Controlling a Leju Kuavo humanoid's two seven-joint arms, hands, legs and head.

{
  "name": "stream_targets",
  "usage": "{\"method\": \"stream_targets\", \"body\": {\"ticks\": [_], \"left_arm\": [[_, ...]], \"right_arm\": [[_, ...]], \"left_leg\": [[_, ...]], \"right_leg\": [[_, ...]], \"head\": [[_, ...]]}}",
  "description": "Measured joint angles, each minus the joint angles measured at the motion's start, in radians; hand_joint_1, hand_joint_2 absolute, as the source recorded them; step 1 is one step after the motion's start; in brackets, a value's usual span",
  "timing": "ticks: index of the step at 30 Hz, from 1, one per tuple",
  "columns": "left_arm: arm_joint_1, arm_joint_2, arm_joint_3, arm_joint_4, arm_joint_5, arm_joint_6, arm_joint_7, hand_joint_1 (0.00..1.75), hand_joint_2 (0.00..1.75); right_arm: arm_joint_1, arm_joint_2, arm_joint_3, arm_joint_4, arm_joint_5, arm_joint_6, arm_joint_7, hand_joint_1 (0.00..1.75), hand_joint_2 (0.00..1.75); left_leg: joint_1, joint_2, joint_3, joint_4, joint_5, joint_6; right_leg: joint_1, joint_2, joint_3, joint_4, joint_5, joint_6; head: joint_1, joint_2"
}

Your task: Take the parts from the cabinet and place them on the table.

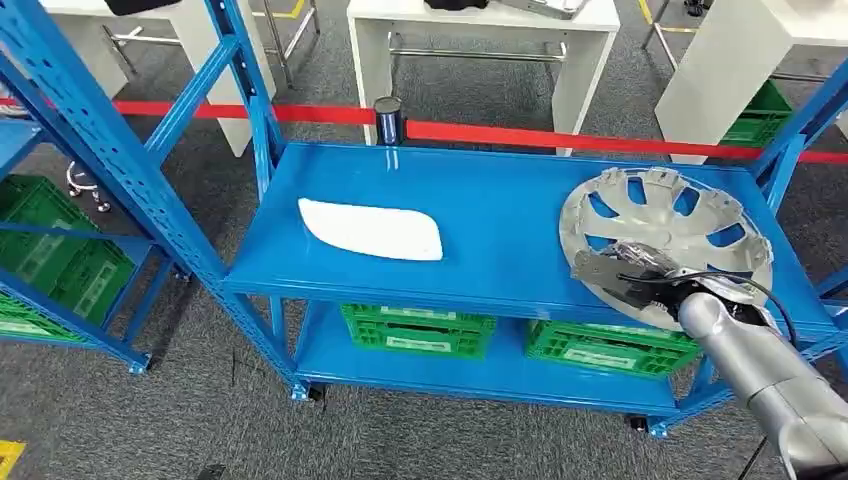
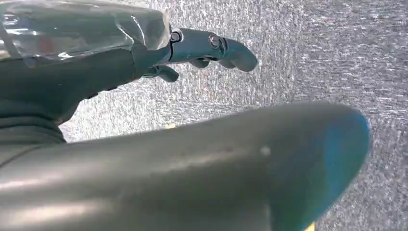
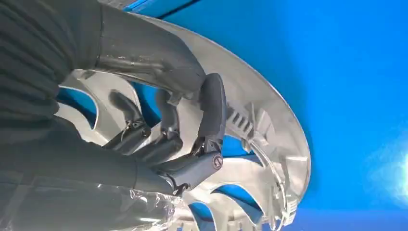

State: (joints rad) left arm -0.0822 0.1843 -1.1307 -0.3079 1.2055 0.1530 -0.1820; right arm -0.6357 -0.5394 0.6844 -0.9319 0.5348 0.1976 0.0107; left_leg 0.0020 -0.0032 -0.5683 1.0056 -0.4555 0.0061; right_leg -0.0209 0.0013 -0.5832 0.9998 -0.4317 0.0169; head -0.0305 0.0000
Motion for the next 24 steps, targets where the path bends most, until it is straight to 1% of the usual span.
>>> {"method": "stream_targets", "body": {"ticks": [1, 2, 3, 4, 5, 6, 7, 8, 9, 10, 11, 12, 13, 14, 15, 16, 17, 18, 19, 20, 21, 22, 23, 24], "left_arm": [[0.001, 0.000, 0.000, 0.000, 0.000, 0.001, 0.000, 0.00, 0.00], [0.000, 0.000, 0.002, 0.000, 0.000, 0.002, 0.000, 0.00, 0.00], [-0.002, 0.000, 0.005, 0.000, 0.000, 0.002, 0.000, 0.00, 0.00], [-0.002, -0.001, 0.008, 0.000, 0.000, 0.002, -0.002, 0.00, 0.00], [-0.003, -0.001, 0.009, 0.000, 0.000, 0.001, -0.003, 0.00, 0.00], [-0.002, -0.002, 0.009, 0.000, 0.000, 0.001, -0.003, 0.00, 0.00], [-0.002, -0.003, 0.009, 0.000, 0.000, 0.000, -0.003, 0.00, 0.00], [-0.002, -0.003, 0.010, 0.000, 0.000, 0.000, -0.003, 0.00, 0.00], [-0.002, -0.004, 0.010, 0.000, 0.000, -0.001, -0.003, 0.00, 0.00], [-0.002, -0.004, 0.011, 0.000, 0.000, -0.001, -0.003, 0.00, 0.00], [-0.002, -0.005, 0.011, 0.000, 0.000, -0.001, -0.003, 0.00, 0.00], [-0.002, -0.006, 0.011, 0.000, 0.000, -0.001, -0.003, 0.00, 0.00], [-0.002, -0.006, 0.012, 0.000, 0.000, -0.001, -0.003, 0.00, 0.00], [-0.002, -0.007, 0.012, 0.000, 0.000, -0.001, -0.003, 0.00, 0.00], [-0.003, -0.007, 0.012, 0.000, 0.000, -0.001, -0.003, 0.00, 0.00], [-0.003, -0.007, 0.013, 0.000, 0.000, 0.000, -0.005, 0.00, 0.00], [-0.003, -0.008, 0.014, 0.000, 0.000, 0.000, -0.006, 0.00, 0.00], [-0.002, -0.008, 0.016, 0.000, 0.000, 0.000, -0.006, 0.00, 0.00], [-0.001, -0.008, 0.017, 0.000, 0.000, 0.000, -0.007, 0.00, 0.00], [-0.002, -0.008, 0.018, 0.000, 0.000, 0.000, -0.008, 0.00, 0.00], [-0.001, -0.008, 0.019, 0.000, 0.000, 0.000, -0.008, 0.00, 0.00], [0.000, -0.008, 0.019, 0.000, 0.000, 0.000, -0.008, 0.00, 0.00], [0.002, -0.008, 0.018, 0.000, 0.000, 0.000, -0.008, 0.00, 0.00], [0.002, -0.009, 0.019, 0.000, 0.000, 0.000, -0.008, 0.00, 0.00]], "right_arm": [[0.001, -0.002, -0.001, 0.000, -0.001, 0.000, 0.000, 1.55, 1.75], [0.001, -0.003, -0.001, 0.000, -0.001, 0.000, 0.000, 1.55, 1.75], [0.004, -0.005, -0.002, 0.000, -0.002, 0.000, 0.000, 1.55, 1.75], [0.004, -0.008, -0.002, 0.000, -0.003, 0.000, -0.001, 1.55, 1.75], [0.006, -0.008, -0.002, 0.000, -0.005, 0.000, 0.000, 1.55, 1.75], [0.009, -0.009, -0.002, 0.000, -0.006, 0.000, -0.001, 1.55, 1.75], [0.010, -0.009, -0.002, 0.000, -0.007, 0.000, -0.001, 1.55, 1.75], [0.012, -0.009, -0.002, 0.000, -0.008, 0.000, -0.001, 1.55, 1.75], [0.012, -0.009, -0.002, 0.000, -0.008, 0.000, -0.001, 1.55, 1.75], [0.012, -0.009, -0.002, 0.000, -0.009, 0.000, -0.001, 1.59, 1.75], [0.011, -0.009, -0.002, 0.000, -0.010, 0.000, -0.001, 1.57, 1.75], [0.011, -0.010, -0.003, 0.000, -0.011, 0.000, -0.003, 1.55, 1.75], [0.008, -0.010, -0.003, 0.000, -0.013, 0.000, -0.006, 1.55, 1.75], [0.007, -0.008, -0.004, -0.002, -0.016, 0.000, -0.011, 1.59, 1.75], [0.007, -0.005, -0.005, -0.003, -0.016, 0.000, -0.014, 1.57, 1.75], [0.007, -0.004, -0.005, -0.003, -0.017, -0.001, -0.015, 1.59, 1.75], [0.006, -0.003, -0.007, -0.003, -0.017, -0.002, -0.016, 1.59, 1.75], [0.004, -0.003, -0.008, -0.005, -0.017, -0.004, -0.018, 1.61, 1.75], [0.002, -0.002, -0.010, -0.006, -0.018, -0.005, -0.018, 1.62, 1.75], [0.002, -0.001, -0.010, -0.007, -0.019, -0.006, -0.018, 1.62, 1.75], [0.002, 0.002, -0.010, -0.007, -0.020, -0.006, -0.018, 1.64, 1.75], [0.003, 0.002, -0.010, -0.007, -0.021, -0.007, -0.018, 1.54, 1.75], [0.003, 0.003, -0.010, -0.007, -0.021, -0.007, -0.018, 0.68, 1.75], [0.003, 0.003, -0.011, -0.007, -0.021, -0.007, -0.018, 0.33, 1.75]], "left_leg": [[-0.002, 0.000, -0.001, 0.000, 0.001, 0.006], [-0.001, 0.002, 0.007, -0.011, 0.009, 0.017], [0.005, 0.005, 0.013, -0.025, 0.019, 0.026], [0.004, 0.005, 0.013, -0.030, 0.024, 0.033], [0.003, 0.005, 0.009, -0.030, 0.026, 0.036], [0.000, 0.006, 0.007, -0.030, 0.027, 0.037], [-0.002, 0.006, 0.005, -0.029, 0.027, 0.038], [-0.002, 0.006, 0.004, -0.029, 0.027, 0.038], [-0.002, 0.006, 0.005, -0.029, 0.027, 0.038], [-0.001, 0.005, 0.007, -0.028, 0.027, 0.037], [-0.001, 0.005, 0.008, -0.026, 0.025, 0.035], [-0.001, 0.004, 0.007, -0.022, 0.022, 0.030], [-0.009, 0.004, 0.002, -0.012, 0.017, 0.023], [-0.009, 0.004, -0.002, -0.008, 0.013, 0.018], [-0.008, 0.005, -0.001, -0.008, 0.013, 0.014], [-0.005, 0.005, 0.000, -0.009, 0.015, 0.009], [-0.004, 0.004, -0.001, -0.008, 0.013, 0.003], [0.001, 0.002, -0.011, 0.002, 0.006, -0.004], [0.001, 0.002, -0.023, 0.035, -0.020, -0.011], [0.004, 0.002, -0.051, 0.098, -0.059, -0.016], [0.006, 0.002, -0.090, 0.184, -0.099, -0.020], [0.009, 0.002, -0.129, 0.266, -0.131, -0.024], [0.010, 0.002, -0.152, 0.313, -0.140, -0.026], [0.012, 0.002, -0.148, 0.306, -0.124, -0.026]], "right_leg": [[-0.002, 0.000, 0.001, -0.005, 0.004, 0.006], [0.000, 0.000, 0.003, -0.009, 0.006, 0.015], [-0.004, -0.001, -0.009, 0.005, -0.003, 0.015], [0.000, 0.000, -0.030, 0.044, -0.029, 0.009], [-0.001, 0.000, -0.069, 0.128, -0.067, 0.001], [-0.001, 0.000, -0.111, 0.213, -0.099, -0.002], [-0.001, 0.000, -0.149, 0.291, -0.120, -0.002], [-0.001, 0.000, -0.167, 0.328, -0.124, 0.002], [-0.001, 0.000, -0.160, 0.312, -0.110, 0.009], [-0.003, 0.000, -0.131, 0.253, -0.082, 0.019], [-0.004, -0.002, -0.081, 0.152, -0.042, 0.029], [-0.006, -0.004, -0.032, 0.055, -0.011, 0.034], [-0.003, -0.007, -0.005, -0.004, -0.005, 0.029], [-0.003, -0.002, -0.005, 0.002, -0.001, 0.017], [-0.001, -0.002, -0.006, 0.003, -0.002, 0.012], [0.004, -0.002, -0.006, 0.002, -0.003, 0.005], [0.002, -0.002, -0.005, 0.000, -0.001, -0.001], [-0.008, -0.003, -0.002, -0.003, 0.003, -0.007], [-0.008, -0.003, -0.002, -0.003, 0.004, -0.012], [-0.008, -0.003, -0.002, -0.003, 0.004, -0.016], [-0.008, -0.003, -0.005, -0.003, 0.005, -0.017], [-0.007, -0.003, -0.007, -0.003, 0.005, -0.017], [-0.007, -0.003, -0.007, -0.003, 0.005, -0.017], [-0.008, -0.003, -0.006, -0.002, 0.005, -0.016]], "head": [[0.000, 0.000], [-0.001, 0.000], [0.003, 0.000], [0.004, 0.000], [0.006, 0.000], [0.006, 0.000], [0.006, 0.000], [0.006, 0.000], [0.006, 0.000], [0.006, 0.000], [0.008, 0.000], [0.008, 0.000], [0.011, 0.000], [0.008, 0.000], [0.006, 0.000], [0.008, 0.000], [0.008, 0.000], [0.008, 0.000], [0.005, 0.000], [0.002, 0.000], [0.003, 0.000], [0.002, 0.000], [0.003, 0.000], [0.003, 0.000]]}}
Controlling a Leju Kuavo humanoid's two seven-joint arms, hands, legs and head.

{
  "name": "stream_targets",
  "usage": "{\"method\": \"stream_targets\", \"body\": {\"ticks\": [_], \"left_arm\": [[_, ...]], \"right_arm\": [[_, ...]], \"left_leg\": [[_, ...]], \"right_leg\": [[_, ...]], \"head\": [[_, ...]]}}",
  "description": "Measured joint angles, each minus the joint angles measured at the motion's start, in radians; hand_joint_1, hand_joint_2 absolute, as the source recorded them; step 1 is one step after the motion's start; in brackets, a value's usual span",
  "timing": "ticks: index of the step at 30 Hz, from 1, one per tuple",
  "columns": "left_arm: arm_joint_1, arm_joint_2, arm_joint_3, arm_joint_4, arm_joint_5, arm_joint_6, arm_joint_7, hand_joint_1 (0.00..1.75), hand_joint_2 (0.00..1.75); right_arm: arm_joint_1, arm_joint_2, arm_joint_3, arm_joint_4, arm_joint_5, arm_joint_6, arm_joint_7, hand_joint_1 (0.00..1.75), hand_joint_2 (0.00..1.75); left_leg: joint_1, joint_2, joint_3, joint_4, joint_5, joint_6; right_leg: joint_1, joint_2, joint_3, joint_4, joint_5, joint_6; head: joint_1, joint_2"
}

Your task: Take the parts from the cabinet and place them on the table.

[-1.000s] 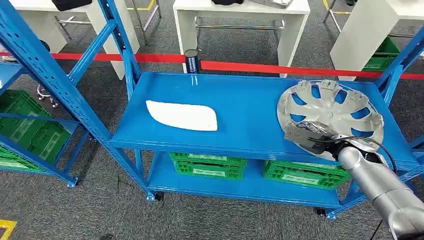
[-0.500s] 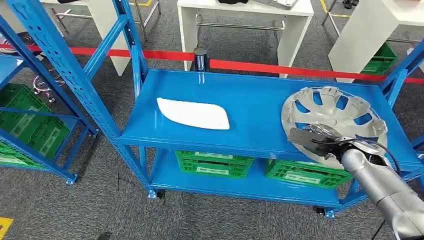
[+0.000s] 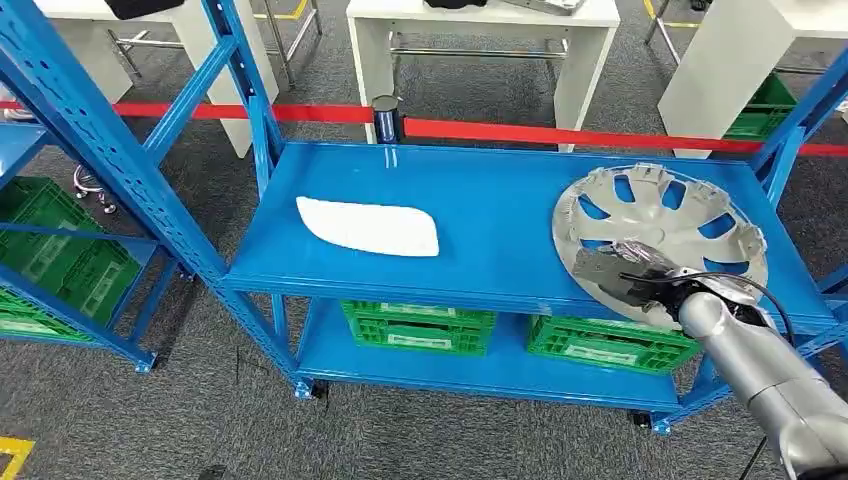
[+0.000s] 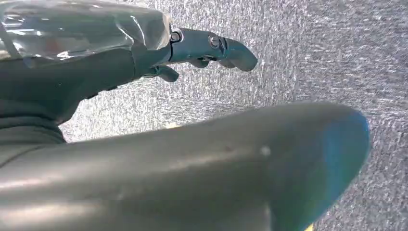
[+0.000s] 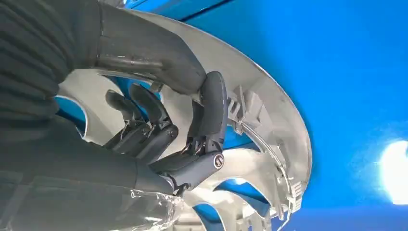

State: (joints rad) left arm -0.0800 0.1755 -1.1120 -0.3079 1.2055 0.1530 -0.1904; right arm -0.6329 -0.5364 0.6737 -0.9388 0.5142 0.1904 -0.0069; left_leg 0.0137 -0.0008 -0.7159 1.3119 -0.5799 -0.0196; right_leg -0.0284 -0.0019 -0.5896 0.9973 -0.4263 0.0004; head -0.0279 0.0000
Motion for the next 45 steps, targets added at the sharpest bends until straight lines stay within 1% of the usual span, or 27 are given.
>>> {"method": "stream_targets", "body": {"ticks": [1, 3, 4, 5, 8, 9, 10, 13, 14, 15, 16, 18, 19, 21, 23, 25, 26, 28, 30, 32, 34, 35, 38, 40, 42, 44, 45], "left_arm": [[0.000, 0.000, 0.000, 0.000, 0.000, 0.000, 0.000, 0.00, 0.00], [0.000, 0.002, 0.001, 0.000, 0.000, 0.000, 0.000, 0.00, 0.00], [0.000, 0.003, 0.003, 0.000, -0.002, 0.000, 0.000, 0.00, 0.00], [-0.001, 0.003, 0.005, 0.000, -0.002, 0.001, 0.000, 0.00, 0.00], [0.000, 0.003, 0.005, 0.000, -0.003, 0.003, 0.000, 0.00, 0.00], [-0.002, 0.003, 0.006, 0.000, -0.003, 0.003, 0.000, 0.00, 0.00], [-0.002, 0.002, 0.007, 0.000, -0.005, 0.003, 0.000, 0.00, 0.00], [-0.002, 0.002, 0.012, 0.000, -0.011, 0.003, 0.000, 0.00, 0.00], [-0.001, 0.002, 0.014, 0.000, -0.013, 0.003, 0.000, 0.00, 0.00], [-0.001, 0.002, 0.014, 0.000, -0.014, 0.003, 0.000, 0.00, 0.00], [-0.001, 0.002, 0.015, 0.000, -0.014, 0.003, 0.000, 0.00, 0.00], [-0.002, 0.000, 0.016, 0.000, -0.016, 0.003, 0.000, 0.00, 0.00], [-0.002, 0.000, 0.018, 0.000, -0.018, 0.003, 0.000, 0.00, 0.00], [-0.002, 0.001, 0.018, 0.000, -0.018, 0.003, 0.000, 0.00, 0.00], [-0.002, 0.001, 0.018, 0.000, -0.021, 0.005, 0.000, 0.00, 0.00], [-0.002, 0.002, 0.018, 0.000, -0.021, 0.006, 0.000, 0.00, 0.00], [-0.003, 0.002, 0.018, 0.000, -0.021, 0.006, 0.000, 0.00, 0.00], [-0.003, 0.003, 0.018, 0.000, -0.021, 0.006, 0.000, 0.00, 0.00], [-0.001, 0.002, 0.018, 0.000, -0.021, 0.006, 0.000, 0.00, 0.00], [-0.002, 0.001, 0.018, 0.000, -0.021, 0.006, 0.000, 0.00, 0.00], [-0.002, 0.004, 0.019, 0.000, -0.021, 0.006, 0.000, 0.00, 0.00], [-0.003, 0.007, 0.019, 0.000, -0.023, 0.006, 0.000, 0.00, 0.00], [-0.003, 0.007, 0.019, 0.000, -0.027, 0.005, 0.000, 0.00, 0.00], [-0.005, 0.008, 0.020, 0.000, -0.033, 0.003, 0.001, 0.00, 0.00], [-0.007, 0.007, 0.021, 0.000, -0.035, 0.000, 0.001, 0.00, 0.00], [-0.006, 0.006, 0.022, 0.000, -0.036, -0.002, 0.003, 0.00, 0.00], [-0.006, 0.006, 0.022, 0.000, -0.036, -0.002, 0.003, 0.00, 0.00]], "right_arm": [[0.000, 0.000, 0.000, 0.000, 0.000, 0.000, 0.000, 0.00, 1.75], [-0.001, 0.000, -0.004, 0.000, -0.003, 0.000, 0.000, 0.00, 1.75], [-0.001, -0.001, -0.005, 0.000, -0.003, 0.000, 0.001, 0.00, 1.75], [-0.001, -0.002, -0.005, 0.000, -0.005, 0.001, 0.001, 0.00, 1.75], [0.003, -0.003, -0.005, 0.000, -0.009, 0.003, 0.002, 0.00, 1.75], [0.004, -0.006, -0.006, 0.000, -0.009, 0.002, 0.003, 0.00, 1.75], [0.004, -0.007, -0.006, 0.000, -0.009, 0.001, 0.003, 0.00, 1.75], [0.008, -0.009, -0.005, 0.000, -0.010, 0.000, 0.004, 0.00, 1.75], [0.012, -0.009, -0.005, 0.000, -0.010, 0.000, 0.004, 0.00, 1.75], [0.015, -0.009, -0.005, 0.000, -0.010, -0.001, 0.006, 0.00, 1.75], [0.014, -0.009, -0.005, 0.000, -0.010, -0.001, 0.006, 0.00, 1.75], [0.013, -0.010, -0.006, 0.000, -0.010, -0.002, 0.006, 0.00, 1.75], [0.013, -0.011, -0.006, 0.000, -0.010, -0.002, 0.006, 0.00, 1.75], [0.012, -0.011, -0.006, -0.001, -0.011, -0.003, 0.006, 0.00, 1.75], [0.015, -0.013, -0.005, -0.001, -0.010, -0.003, 0.010, 0.00, 1.75], [0.012, -0.012, -0.006, -0.005, -0.010, -0.004, 0.013, 0.00, 1.75], [0.013, -0.012, -0.006, -0.005, -0.010, -0.004, 0.014, 0.00, 1.75], [0.014, -0.012, -0.006, -0.005, -0.010, -0.004, 0.015, 0.00, 1.75], [0.017, -0.011, -0.005, -0.005, -0.010, -0.005, 0.016, 0.00, 1.75], [0.016, -0.011, -0.005, -0.005, -0.010, -0.005, 0.016, 0.00, 1.75], [0.016, -0.011, -0.006, -0.006, -0.010, -0.005, 0.016, 0.00, 1.75], [0.016, -0.011, -0.006, -0.006, -0.010, -0.006, 0.016, 0.00, 1.75], [0.015, -0.012, -0.006, -0.006, -0.007, -0.006, 0.018, 0.00, 1.75], [0.016, -0.016, -0.008, -0.007, -0.010, -0.006, 0.018, 0.00, 1.75], [0.014, -0.018, -0.010, -0.007, -0.020, -0.006, 0.018, 0.00, 1.75], [0.022, -0.019, -0.016, -0.007, -0.041, -0.003, 0.016, 0.00, 1.75], [0.022, -0.019, -0.016, -0.007, -0.041, -0.003, 0.016, 0.00, 1.75]], "left_leg": [[0.001, 0.000, 0.025, -0.049, 0.032, 0.001], [0.002, 0.000, 0.119, -0.229, 0.116, 0.007], [0.002, -0.002, 0.152, -0.297, 0.124, 0.012], [-0.005, -0.002, 0.155, -0.310, 0.117, 0.015], [-0.012, 0.000, 0.149, -0.308, 0.121, 0.033], [-0.004, 0.001, 0.161, -0.324, 0.134, 0.047], [-0.006, 0.002, 0.162, -0.328, 0.138, 0.053], [-0.011, 0.001, 0.153, -0.328, 0.142, 0.061], [-0.013, 0.000, 0.151, -0.328, 0.143, 0.062], [-0.013, 0.000, 0.151, -0.327, 0.143, 0.062], [-0.013, 0.000, 0.152, -0.327, 0.142, 0.061], [-0.012, -0.001, 0.155, -0.323, 0.139, 0.056], [-0.013, -0.002, 0.153, -0.319, 0.136, 0.051], [-0.020, -0.002, 0.147, -0.311, 0.131, 0.041], [-0.016, -0.002, 0.148, -0.313, 0.133, 0.034], [-0.012, -0.002, 0.135, -0.295, 0.114, 0.021], [-0.010, -0.001, 0.113, -0.243, 0.082, 0.015], [-0.006, -0.001, 0.027, -0.069, 0.004, 0.006], [-0.004, -0.001, -0.021, 0.023, -0.012, 0.004], [-0.004, -0.001, 0.025, -0.078, 0.057, 0.010], [-0.008, -0.003, 0.125, -0.274, 0.142, 0.027], [-0.012, -0.001, 0.142, -0.306, 0.125, 0.031], [-0.020, 0.001, 0.136, -0.307, 0.129, 0.038], [-0.009, 0.003, 0.155, -0.336, 0.148, 0.051], [-0.011, 0.004, 0.153, -0.341, 0.155, 0.062], [-0.012, 0.003, 0.151, -0.341, 0.155, 0.062], [-0.012, 0.003, 0.151, -0.341, 0.155, 0.062]], "right_leg": [[0.000, 0.000, 0.002, 0.000, 0.000, 0.000], [0.000, 0.001, 0.005, 0.000, 0.000, 0.002], [0.001, 0.001, 0.005, 0.000, 0.002, 0.004], [0.010, 0.004, -0.002, 0.003, 0.003, 0.010], [0.004, 0.005, -0.004, -0.006, 0.012, 0.029], [0.002, 0.004, -0.010, -0.001, 0.009, 0.035], [0.002, 0.003, -0.024, 0.022, -0.006, 0.033], [0.004, 0.003, -0.134, 0.256, -0.107, 0.018], [0.004, 0.003, -0.164, 0.319, -0.124, 0.020], [0.004, 0.003, -0.171, 0.330, -0.121, 0.026], [0.003, 0.003, -0.148, 0.286, -0.098, 0.035], [0.002, 0.001, -0.054, 0.100, -0.028, 0.052], [0.000, -0.002, -0.013, 0.019, -0.006, 0.053], [0.005, 0.002, -0.006, 0.008, -0.005, 0.031], [0.011, 0.002, -0.007, 0.009, -0.005, 0.020], [0.001, 0.003, -0.003, 0.004, -0.003, 0.011], [0.000, 0.003, -0.002, 0.004, -0.003, 0.003], [0.002, 0.003, -0.004, 0.005, -0.004, 0.001], [0.004, 0.003, -0.003, 0.005, -0.004, 0.001], [0.005, 0.004, -0.001, 0.005, -0.005, 0.001], [0.007, 0.006, 0.002, 0.004, -0.004, 0.002], [0.013, 0.006, 0.000, 0.005, -0.004, 0.004], [0.010, 0.006, -0.003, 0.000, 0.000, 0.017], [0.008, 0.004, -0.012, 0.010, -0.006, 0.023], [0.011, 0.005, -0.064, 0.118, -0.063, 0.013], [0.010, 0.004, -0.131, 0.261, -0.113, 0.012], [0.010, 0.004, -0.131, 0.261, -0.113, 0.012]], "head": [[0.000, 0.000], [0.000, 0.000], [0.000, 0.000], [0.001, 0.000], [0.001, 0.000], [0.001, 0.000], [0.004, 0.000], [0.007, 0.000], [0.007, 0.000], [0.007, 0.000], [0.007, 0.000], [0.007, 0.000], [0.008, 0.000], [0.007, 0.000], [0.007, 0.000], [0.006, 0.000], [0.000, 0.000], [0.000, 0.000], [0.000, 0.000], [0.000, 0.000], [0.000, 0.000], [0.002, 0.000], [0.001, 0.000], [0.003, 0.000], [0.005, 0.000], [0.005, 0.000], [0.005, 0.000]]}}
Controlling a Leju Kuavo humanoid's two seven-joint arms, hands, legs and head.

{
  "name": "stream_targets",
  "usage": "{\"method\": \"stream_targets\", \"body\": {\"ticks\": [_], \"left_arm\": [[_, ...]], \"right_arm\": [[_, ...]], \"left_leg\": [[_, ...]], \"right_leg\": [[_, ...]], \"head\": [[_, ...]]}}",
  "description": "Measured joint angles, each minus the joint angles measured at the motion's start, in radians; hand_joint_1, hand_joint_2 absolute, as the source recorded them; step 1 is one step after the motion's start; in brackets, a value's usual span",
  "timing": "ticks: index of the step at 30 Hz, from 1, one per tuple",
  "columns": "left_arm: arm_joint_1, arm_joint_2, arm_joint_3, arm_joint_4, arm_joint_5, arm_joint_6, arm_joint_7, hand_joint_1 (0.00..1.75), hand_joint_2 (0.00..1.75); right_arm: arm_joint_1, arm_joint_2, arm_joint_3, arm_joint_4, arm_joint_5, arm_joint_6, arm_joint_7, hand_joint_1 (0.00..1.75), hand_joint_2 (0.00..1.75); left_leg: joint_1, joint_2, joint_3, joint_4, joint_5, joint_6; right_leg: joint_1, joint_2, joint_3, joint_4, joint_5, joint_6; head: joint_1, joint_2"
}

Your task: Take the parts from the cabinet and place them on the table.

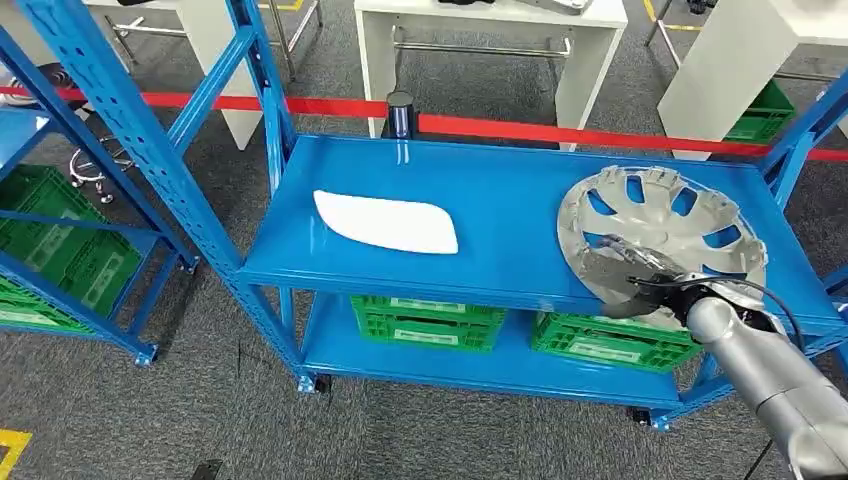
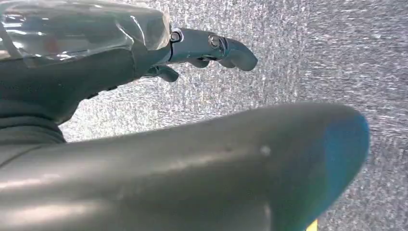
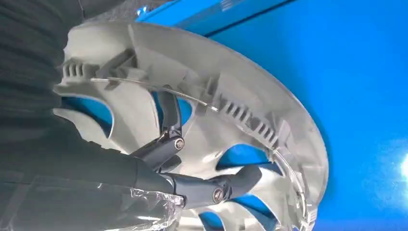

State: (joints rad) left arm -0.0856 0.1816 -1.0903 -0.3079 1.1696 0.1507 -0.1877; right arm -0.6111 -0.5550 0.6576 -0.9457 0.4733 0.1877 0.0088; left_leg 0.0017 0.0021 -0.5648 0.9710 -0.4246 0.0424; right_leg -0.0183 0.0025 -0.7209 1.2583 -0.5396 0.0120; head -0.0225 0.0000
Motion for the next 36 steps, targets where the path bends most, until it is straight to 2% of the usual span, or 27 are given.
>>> {"method": "stream_targets", "body": {"ticks": [3, 4, 5, 6, 7, 8, 10, 12, 13, 14, 15, 16, 17, 18, 19, 20, 21, 22, 23, 26, 28, 29, 31, 32, 33, 34, 36], "left_arm": [[0.000, 0.000, 0.000, 0.000, 0.000, 0.000, 0.000, 0.00, 0.00], [0.000, -0.001, 0.000, 0.000, -0.001, -0.001, 0.000, 0.00, 0.00], [0.000, -0.001, 0.000, 0.000, -0.002, -0.001, 0.000, 0.00, 0.00], [0.000, -0.003, 0.000, 0.000, -0.006, -0.003, 0.003, 0.00, 0.00], [0.000, -0.005, 0.001, 0.000, -0.013, -0.004, 0.003, 0.00, 0.00], [-0.001, -0.006, 0.001, 0.000, -0.016, -0.004, 0.004, 0.00, 0.00], [0.000, -0.005, 0.001, 0.001, -0.016, -0.003, 0.005, 0.00, 0.00], [0.000, -0.005, 0.002, 0.001, -0.016, -0.001, 0.005, 0.00, 0.00], [0.000, -0.006, 0.002, 0.001, -0.018, -0.001, 0.004, 0.00, 0.00], [0.000, -0.007, 0.003, 0.001, -0.018, 0.000, 0.003, 0.00, 0.00], [0.000, -0.007, 0.004, 0.001, -0.018, 0.002, 0.003, 0.00, 0.00], [0.002, -0.008, 0.005, 0.001, -0.018, 0.003, 0.003, 0.00, 0.00], [0.003, -0.009, 0.005, 0.001, -0.018, 0.004, 0.002, 0.00, 0.00], [0.004, -0.010, 0.006, 0.001, -0.018, 0.005, 0.002, 0.00, 0.00], [0.004, -0.011, 0.008, 0.001, -0.018, 0.005, 0.002, 0.00, 0.00], [0.004, -0.011, 0.010, 0.001, -0.018, 0.005, 0.002, 0.00, 0.00], [0.004, -0.011, 0.012, 0.001, -0.018, 0.005, 0.002, 0.00, 0.00], [0.003, -0.006, 0.014, 0.001, -0.018, 0.005, 0.002, 0.00, 0.00], [0.003, -0.007, 0.016, 0.000, -0.018, 0.005, 0.002, 0.00, 0.00], [0.004, -0.005, 0.018, 0.001, -0.018, 0.005, 0.000, 0.00, 0.00], [0.003, -0.006, 0.021, 0.001, -0.018, 0.006, -0.001, 0.00, 0.00], [0.002, -0.007, 0.022, 0.001, -0.018, 0.006, -0.001, 0.00, 0.00], [0.003, -0.010, 0.024, 0.001, -0.018, 0.006, -0.001, 0.00, 0.00], [0.003, -0.010, 0.025, 0.001, -0.018, 0.006, -0.001, 0.00, 0.00], [0.004, -0.012, 0.025, 0.001, -0.018, 0.006, -0.001, 0.00, 0.00], [0.004, -0.014, 0.026, 0.001, -0.018, 0.006, -0.001, 0.00, 0.00], [0.003, -0.017, 0.026, 0.001, -0.018, 0.006, -0.001, 0.00, 0.00]], "right_arm": [[0.001, 0.000, 0.000, 0.000, -0.002, 0.001, 0.000, 0.00, 1.75], [0.003, 0.000, -0.004, 0.000, -0.010, 0.004, -0.002, 0.00, 0.00], [0.004, 0.000, -0.005, 0.000, -0.013, 0.005, -0.003, 0.00, 0.00], [0.006, 0.000, -0.020, 0.000, -0.046, 0.018, -0.018, 0.00, 0.00], [0.006, 0.000, -0.041, -0.002, -0.073, 0.031, -0.033, 0.00, 0.00], [0.007, 0.000, -0.045, -0.006, -0.080, 0.034, -0.038, 0.00, 0.00], [0.012, 0.000, -0.054, -0.010, -0.090, 0.036, -0.040, 0.00, 0.00], [0.012, 0.000, -0.066, -0.021, -0.106, 0.038, -0.046, 0.00, 0.00], [0.012, -0.002, -0.075, -0.032, -0.110, 0.038, -0.049, 0.00, 0.00], [0.012, -0.003, -0.083, -0.041, -0.114, 0.038, -0.051, 0.00, 0.00], [0.012, -0.003, -0.089, -0.049, -0.116, 0.038, -0.051, 0.00, 0.00], [0.012, -0.004, -0.091, -0.053, -0.117, 0.039, -0.051, 0.00, 0.00], [0.012, -0.006, -0.092, -0.057, -0.117, 0.040, -0.051, 0.00, 0.00], [0.012, -0.008, -0.094, -0.061, -0.117, 0.042, -0.051, 0.00, 0.00], [0.011, -0.010, -0.097, -0.066, -0.117, 0.045, -0.051, 0.00, 0.00], [0.010, -0.010, -0.100, -0.072, -0.117, 0.045, -0.051, 0.00, 0.00], [0.008, -0.012, -0.106, -0.078, -0.117, 0.045, -0.051, 0.00, 0.00], [0.005, -0.013, -0.108, -0.082, -0.117, 0.045, -0.051, 0.00, 0.00], [-0.001, -0.015, -0.109, -0.085, -0.116, 0.046, -0.051, 0.00, 0.00], [-0.004, -0.016, -0.110, -0.092, -0.114, 0.046, -0.051, 0.00, 0.00], [-0.010, -0.020, -0.118, -0.099, -0.112, 0.045, -0.051, 0.00, 0.00], [-0.019, -0.024, -0.119, -0.099, -0.110, 0.046, -0.050, 0.00, 0.00], [-0.026, -0.027, -0.119, -0.100, -0.105, 0.046, -0.051, 0.00, 0.00], [-0.024, -0.028, -0.119, -0.100, -0.104, 0.047, -0.050, 0.00, 0.00], [-0.024, -0.027, -0.118, -0.100, -0.103, 0.048, -0.050, 0.00, 0.00], [-0.025, -0.028, -0.118, -0.099, -0.101, 0.048, -0.050, 0.00, 0.00], [-0.034, -0.031, -0.118, -0.100, -0.095, 0.056, -0.050, 0.00, 0.00]], "left_leg": [[0.000, 0.000, 0.000, 0.000, 0.000, 0.000], [0.000, 0.000, -0.001, 0.000, 0.000, 0.000], [0.000, 0.000, -0.001, 0.001, 0.000, 0.000], [0.002, -0.001, 0.001, 0.002, -0.001, -0.002], [-0.003, -0.003, -0.008, 0.028, -0.018, -0.023], [-0.004, -0.002, -0.013, 0.034, -0.021, -0.028], [-0.001, -0.003, -0.014, 0.031, -0.018, -0.034], [0.005, -0.003, -0.022, 0.038, -0.026, -0.043], [0.006, -0.003, -0.035, 0.069, -0.050, -0.049], [0.007, -0.003, -0.065, 0.135, -0.087, -0.054], [0.009, -0.003, -0.110, 0.229, -0.130, -0.057], [0.009, -0.003, -0.146, 0.303, -0.155, -0.059], [0.009, -0.003, -0.175, 0.359, -0.169, -0.059], [0.009, -0.003, -0.179, 0.360, -0.155, -0.056], [0.009, -0.003, -0.160, 0.316, -0.125, -0.053], [0.008, -0.003, -0.122, 0.238, -0.083, -0.047], [0.004, -0.004, -0.062, 0.125, -0.033, -0.034], [-0.001, -0.005, -0.026, 0.053, -0.020, -0.021], [-0.005, 0.002, -0.018, 0.041, -0.030, -0.019], [-0.013, 0.001, -0.023, 0.039, -0.027, -0.013], [-0.005, 0.004, -0.003, 0.008, -0.005, -0.004], [-0.005, 0.004, -0.004, 0.005, 0.000, 0.004], [-0.005, 0.004, -0.007, 0.006, 0.001, 0.005], [-0.005, 0.003, -0.007, 0.006, 0.001, 0.005], [-0.005, 0.002, -0.007, 0.007, 0.001, 0.005], [-0.004, 0.002, -0.007, 0.008, 0.000, 0.004], [0.000, 0.000, -0.007, 0.015, -0.005, -0.003]], "right_leg": [[0.000, 0.000, -0.007, 0.013, -0.004, 0.001], [0.000, 0.000, -0.020, 0.040, -0.010, 0.002], [0.000, 0.000, -0.024, 0.048, -0.011, 0.004], [-0.006, -0.001, -0.004, 0.001, 0.024, 0.026], [-0.015, -0.008, 0.117, -0.245, 0.102, 0.043], [-0.014, 0.000, 0.117, -0.246, 0.107, 0.028], [-0.007, 0.000, 0.114, -0.244, 0.108, 0.015], [-0.015, 0.000, 0.116, -0.246, 0.111, 0.005], [-0.014, 0.001, 0.117, -0.247, 0.110, -0.002], [-0.014, 0.001, 0.116, -0.247, 0.111, -0.007], [-0.012, 0.001, 0.115, -0.247, 0.111, -0.008], [-0.011, 0.001, 0.115, -0.247, 0.111, -0.008], [-0.009, 0.001, 0.115, -0.246, 0.111, -0.008], [-0.006, 0.001, 0.115, -0.246, 0.111, -0.008], [-0.004, 0.001, 0.116, -0.246, 0.111, -0.008], [-0.002, 0.002, 0.116, -0.246, 0.111, -0.008], [0.001, 0.003, 0.118, -0.247, 0.111, -0.008], [-0.003, 0.003, 0.118, -0.247, 0.111, -0.008], [0.009, 0.003, 0.115, -0.246, 0.112, -0.006], [0.000, 0.002, 0.116, -0.254, 0.118, 0.006], [0.001, -0.001, 0.098, -0.232, 0.105, 0.010], [0.002, -0.001, 0.074, -0.180, 0.074, 0.004], [0.001, -0.001, -0.001, -0.011, 0.008, 0.000], [0.000, -0.001, -0.033, 0.057, -0.011, 0.003], [-0.002, -0.001, -0.045, 0.079, -0.010, 0.012], [-0.007, -0.001, -0.027, 0.041, 0.012, 0.024], [-0.013, -0.004, 0.065, -0.143, 0.082, 0.047]], "head": [[0.000, 0.000], [0.000, 0.000], [0.000, 0.000], [0.000, 0.000], [0.003, 0.000], [0.000, 0.000], [0.001, 0.000], [0.002, 0.000], [-0.002, 0.000], [-0.004, 0.000], [-0.003, 0.000], [-0.004, 0.000], [-0.003, 0.000], [-0.003, 0.000], [-0.003, 0.000], [-0.003, 0.000], [-0.003, 0.000], [-0.003, 0.000], [-0.002, 0.000], [-0.003, 0.000], [0.000, 0.000], [0.000, 0.000], [0.000, 0.000], [0.001, 0.000], [0.001, 0.000], [0.001, 0.000], [0.001, 0.000]]}}
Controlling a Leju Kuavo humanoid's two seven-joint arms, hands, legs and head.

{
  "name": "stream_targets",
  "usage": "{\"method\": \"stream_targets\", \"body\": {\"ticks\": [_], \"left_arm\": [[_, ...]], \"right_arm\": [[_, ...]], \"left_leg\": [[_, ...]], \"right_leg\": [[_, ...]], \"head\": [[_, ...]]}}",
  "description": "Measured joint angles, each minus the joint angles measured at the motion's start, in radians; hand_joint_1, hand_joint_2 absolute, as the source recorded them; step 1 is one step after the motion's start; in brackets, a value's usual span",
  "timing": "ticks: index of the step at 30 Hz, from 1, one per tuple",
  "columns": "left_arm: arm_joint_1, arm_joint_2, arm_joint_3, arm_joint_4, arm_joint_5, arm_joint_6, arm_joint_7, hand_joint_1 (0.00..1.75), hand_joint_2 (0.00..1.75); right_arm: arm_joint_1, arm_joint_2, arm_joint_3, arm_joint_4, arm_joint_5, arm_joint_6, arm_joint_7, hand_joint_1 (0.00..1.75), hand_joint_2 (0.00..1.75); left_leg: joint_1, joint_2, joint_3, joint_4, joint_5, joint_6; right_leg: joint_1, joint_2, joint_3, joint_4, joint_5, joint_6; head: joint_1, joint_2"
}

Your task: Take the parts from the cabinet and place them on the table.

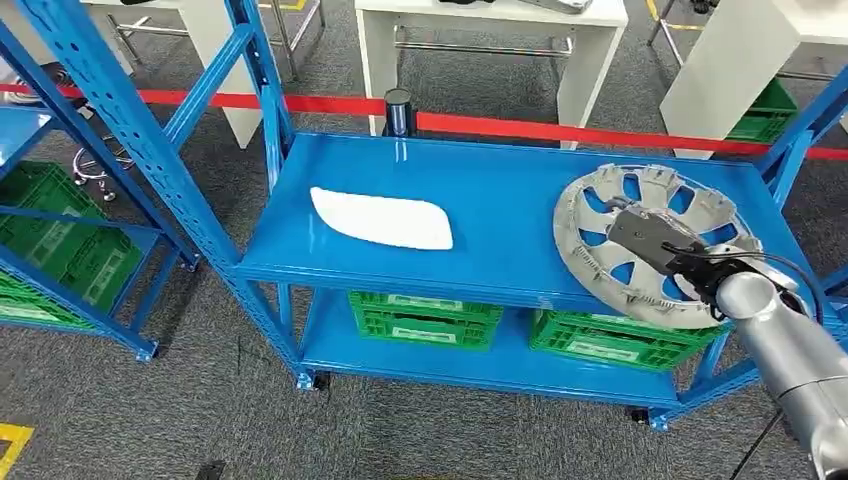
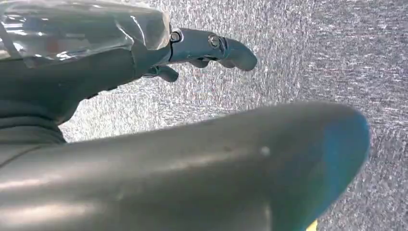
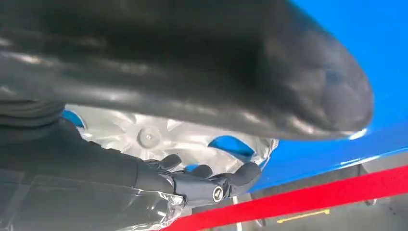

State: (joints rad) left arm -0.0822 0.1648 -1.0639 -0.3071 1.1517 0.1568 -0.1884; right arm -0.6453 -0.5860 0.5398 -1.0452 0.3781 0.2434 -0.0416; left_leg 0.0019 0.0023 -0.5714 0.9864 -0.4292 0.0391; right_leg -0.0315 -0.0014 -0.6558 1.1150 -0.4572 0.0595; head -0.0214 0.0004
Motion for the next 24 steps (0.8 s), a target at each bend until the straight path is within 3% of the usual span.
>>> {"method": "stream_targets", "body": {"ticks": [1, 2, 3, 5, 7, 8, 10, 11, 12, 13, 14, 16, 17, 20, 21, 22, 23, 24], "left_arm": [[0.000, 0.000, 0.000, 0.000, 0.000, 0.000, 0.000, 0.00, 0.00], [-0.001, 0.001, 0.000, 0.000, -0.001, 0.000, 0.000, 0.00, 0.00], [-0.001, 0.001, 0.000, 0.000, -0.003, 0.000, 0.000, 0.00, 0.00], [-0.001, 0.000, 0.000, 0.000, -0.007, 0.002, 0.000, 0.00, 0.00], [-0.001, 0.001, 0.000, 0.000, -0.013, 0.002, 0.002, 0.00, 0.00], [-0.003, 0.000, 0.000, 0.000, -0.016, 0.002, 0.002, 0.00, 0.00], [-0.004, 0.000, 0.000, 0.000, -0.018, 0.002, 0.003, 0.00, 0.00], [-0.003, 0.000, 0.000, 0.000, -0.018, 0.002, 0.004, 0.00, 0.00], [-0.003, -0.001, 0.000, 0.000, -0.018, 0.002, 0.005, 0.00, 0.00], [-0.003, -0.002, 0.000, 0.000, -0.018, 0.002, 0.005, 0.00, 0.00], [-0.004, -0.002, 0.000, 0.000, -0.018, 0.002, 0.005, 0.00, 0.00], [-0.004, -0.001, 0.000, 0.000, -0.018, 0.002, 0.005, 0.00, 0.00], [-0.005, 0.003, 0.000, 0.000, -0.018, 0.002, 0.005, 0.00, 0.00], [-0.005, 0.003, 0.000, 0.000, -0.019, 0.002, 0.005, 0.00, 0.00], [-0.006, 0.003, 0.000, 0.000, -0.021, 0.002, 0.005, 0.00, 0.00], [-0.007, 0.003, 0.000, 0.000, -0.021, 0.002, 0.006, 0.00, 0.00], [-0.008, 0.003, 0.000, 0.000, -0.023, 0.002, 0.006, 0.00, 0.00], [-0.010, 0.003, 0.000, 0.000, -0.027, 0.001, 0.006, 0.00, 0.00]], "right_arm": [[-0.004, -0.001, 0.000, 0.000, 0.001, 0.006, 0.000, 0.00, 0.00], [-0.010, -0.002, 0.002, 0.000, 0.003, 0.014, 0.000, 0.00, 0.00], [-0.007, -0.003, 0.005, 0.000, 0.008, 0.022, 0.001, 0.00, 0.00], [-0.001, -0.004, 0.014, 0.001, 0.015, 0.032, 0.004, 0.00, 0.00], [-0.001, -0.004, 0.020, 0.002, 0.018, 0.040, 0.004, 0.00, 0.00], [-0.001, -0.005, 0.023, 0.002, 0.018, 0.043, 0.004, 0.00, 0.00], [0.005, -0.005, 0.032, 0.006, 0.019, 0.046, 0.004, 0.00, 0.00], [0.011, -0.005, 0.035, 0.008, 0.020, 0.046, 0.005, 0.00, 0.00], [0.015, -0.005, 0.040, 0.011, 0.020, 0.046, 0.005, 0.00, 0.00], [0.018, -0.005, 0.043, 0.013, 0.021, 0.046, 0.005, 0.00, 0.00], [0.019, -0.005, 0.045, 0.013, 0.021, 0.046, 0.005, 0.00, 0.00], [0.018, -0.006, 0.045, 0.013, 0.020, 0.046, 0.005, 0.00, 0.00], [0.018, -0.006, 0.046, 0.014, 0.020, 0.046, 0.005, 0.00, 0.00], [0.019, -0.006, 0.053, 0.015, 0.021, 0.050, 0.006, 0.00, 0.00], [0.019, -0.008, 0.055, 0.015, 0.021, 0.054, 0.006, 0.00, 1.75], [0.022, -0.011, 0.055, 0.016, 0.021, 0.056, 0.006, 0.00, 1.75], [0.021, -0.015, 0.056, 0.017, 0.020, 0.061, 0.006, 0.00, 1.75], [0.021, -0.018, 0.059, 0.021, 0.020, 0.065, 0.006, 0.00, 1.75]], "left_leg": [[-0.001, -0.001, -0.003, 0.008, -0.005, -0.008], [-0.008, -0.001, -0.010, 0.020, -0.013, -0.017], [-0.008, -0.001, -0.012, 0.021, -0.013, -0.020], [-0.004, -0.001, -0.013, 0.019, -0.010, -0.026], [0.000, -0.002, -0.023, 0.032, -0.024, -0.036], [0.001, -0.002, -0.041, 0.072, -0.052, -0.041], [0.004, -0.002, -0.120, 0.237, -0.128, -0.050], [0.005, -0.002, -0.157, 0.312, -0.151, -0.051], [0.005, -0.002, -0.175, 0.343, -0.150, -0.050], [0.005, -0.002, -0.169, 0.324, -0.130, -0.047], [0.005, -0.003, -0.141, 0.260, -0.091, -0.043], [0.000, -0.005, -0.044, 0.072, -0.008, -0.022], [-0.005, -0.004, -0.021, 0.029, -0.021, -0.014], [-0.012, -0.001, -0.025, 0.027, -0.017, -0.013], [-0.013, -0.001, -0.018, 0.018, -0.011, -0.006], [0.000, 0.002, -0.005, -0.005, 0.003, -0.001], [-0.004, 0.003, 0.000, -0.013, 0.009, 0.006], [-0.005, 0.002, -0.002, -0.013, 0.012, 0.010]], "right_leg": [[-0.005, -0.004, 0.044, -0.085, 0.025, 0.007], [0.004, 0.000, 0.056, -0.099, 0.019, -0.007], [0.002, 0.004, 0.051, -0.099, 0.022, -0.023], [0.007, 0.004, 0.048, -0.098, 0.024, -0.035], [-0.002, 0.006, 0.051, -0.101, 0.026, -0.044], [-0.003, 0.006, 0.052, -0.101, 0.026, -0.048], [-0.001, 0.006, 0.050, -0.101, 0.026, -0.052], [0.000, 0.006, 0.050, -0.101, 0.026, -0.052], [0.001, 0.006, 0.050, -0.101, 0.026, -0.052], [0.003, 0.006, 0.050, -0.101, 0.026, -0.052], [0.004, 0.007, 0.050, -0.101, 0.026, -0.052], [0.008, 0.010, 0.052, -0.101, 0.026, -0.052], [0.011, 0.010, 0.051, -0.101, 0.026, -0.050], [0.009, 0.010, 0.048, -0.104, 0.031, -0.043], [0.011, 0.010, 0.050, -0.111, 0.034, -0.035], [0.009, 0.007, 0.042, -0.102, 0.027, -0.033], [0.012, 0.007, 0.027, -0.072, 0.007, -0.037], [0.011, 0.007, -0.005, -0.003, -0.025, -0.043]], "head": [[0.001, 0.000], [0.002, 0.000], [-0.001, 0.000], [0.001, 0.000], [0.001, 0.000], [-0.003, 0.000], [-0.003, 0.000], [-0.003, 0.000], [-0.003, 0.000], [-0.003, 0.000], [-0.003, 0.000], [-0.003, 0.000], [-0.002, 0.000], [-0.002, 0.000], [-0.003, 0.000], [-0.001, 0.000], [0.001, 0.000], [0.001, 0.000]]}}
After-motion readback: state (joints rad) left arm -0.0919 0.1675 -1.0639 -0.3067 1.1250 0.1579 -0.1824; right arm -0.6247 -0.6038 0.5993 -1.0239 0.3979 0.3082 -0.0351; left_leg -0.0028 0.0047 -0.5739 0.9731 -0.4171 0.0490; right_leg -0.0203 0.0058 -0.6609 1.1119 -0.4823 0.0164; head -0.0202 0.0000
